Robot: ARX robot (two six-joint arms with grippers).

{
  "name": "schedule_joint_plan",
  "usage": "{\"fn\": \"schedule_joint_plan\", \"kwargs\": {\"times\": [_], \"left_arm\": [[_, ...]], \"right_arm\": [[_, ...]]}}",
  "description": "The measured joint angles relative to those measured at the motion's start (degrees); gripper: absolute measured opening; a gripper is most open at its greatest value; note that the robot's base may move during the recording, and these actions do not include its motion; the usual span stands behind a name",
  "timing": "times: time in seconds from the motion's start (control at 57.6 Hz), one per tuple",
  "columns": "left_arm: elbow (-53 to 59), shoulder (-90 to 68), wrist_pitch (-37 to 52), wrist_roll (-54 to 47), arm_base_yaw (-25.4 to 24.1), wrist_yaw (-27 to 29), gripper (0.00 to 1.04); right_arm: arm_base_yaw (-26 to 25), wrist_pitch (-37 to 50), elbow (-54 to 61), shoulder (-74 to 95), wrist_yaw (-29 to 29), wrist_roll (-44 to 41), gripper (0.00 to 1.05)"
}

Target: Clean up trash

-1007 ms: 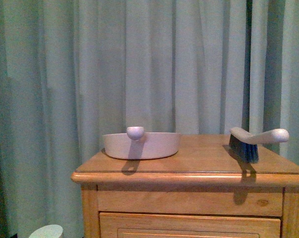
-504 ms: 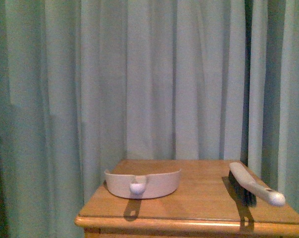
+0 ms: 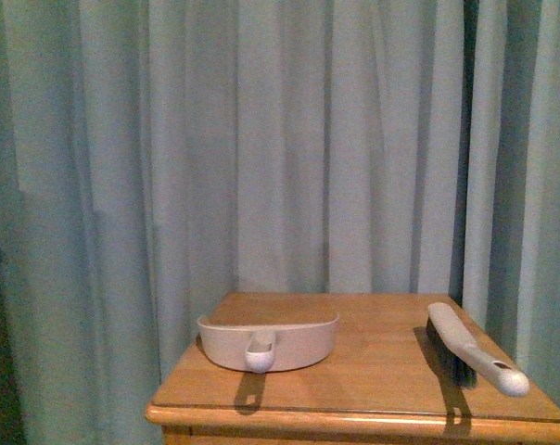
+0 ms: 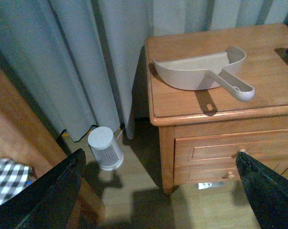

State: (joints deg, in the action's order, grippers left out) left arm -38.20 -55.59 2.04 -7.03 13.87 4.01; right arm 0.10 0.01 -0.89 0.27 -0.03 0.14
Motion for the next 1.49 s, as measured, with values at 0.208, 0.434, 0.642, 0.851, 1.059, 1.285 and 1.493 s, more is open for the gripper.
{"fn": "schedule_joint_plan", "kwargs": {"times": [0.208,0.434,0.642,0.851,1.059,1.285,1.493], "left_arm": [[-24.6,-21.1,-11.6,2.8,6.5,5.3,0.97],[-44.4,-38.5,-20.5,6.9,10.5,10.9,0.97],[-56.4,-51.5,-25.7,7.3,13.3,13.9,0.97],[-62.9,-59.4,-27.6,8.3,14.3,12.6,0.97],[-68.4,-67.1,-28.4,8.5,13.7,12.5,0.97],[-70.5,-70.6,-28.6,8.5,13.7,12.2,0.97],[-71.5,-73.2,-28.6,8.5,13.7,12.1,0.97]], "right_arm": [[0.0,0.0,0.0,0.0,0.0,0.0,0.97],[0.0,0.0,0.0,0.0,0.0,0.0,0.97],[0.0,0.0,0.0,0.0,0.0,0.0,0.97],[0.0,0.0,0.0,0.0,0.0,0.0,0.97],[0.0,0.0,0.0,0.0,0.0,0.0,0.97],[0.0,0.0,0.0,0.0,0.0,0.0,0.97],[0.0,0.0,0.0,0.0,0.0,0.0,0.97]]}}
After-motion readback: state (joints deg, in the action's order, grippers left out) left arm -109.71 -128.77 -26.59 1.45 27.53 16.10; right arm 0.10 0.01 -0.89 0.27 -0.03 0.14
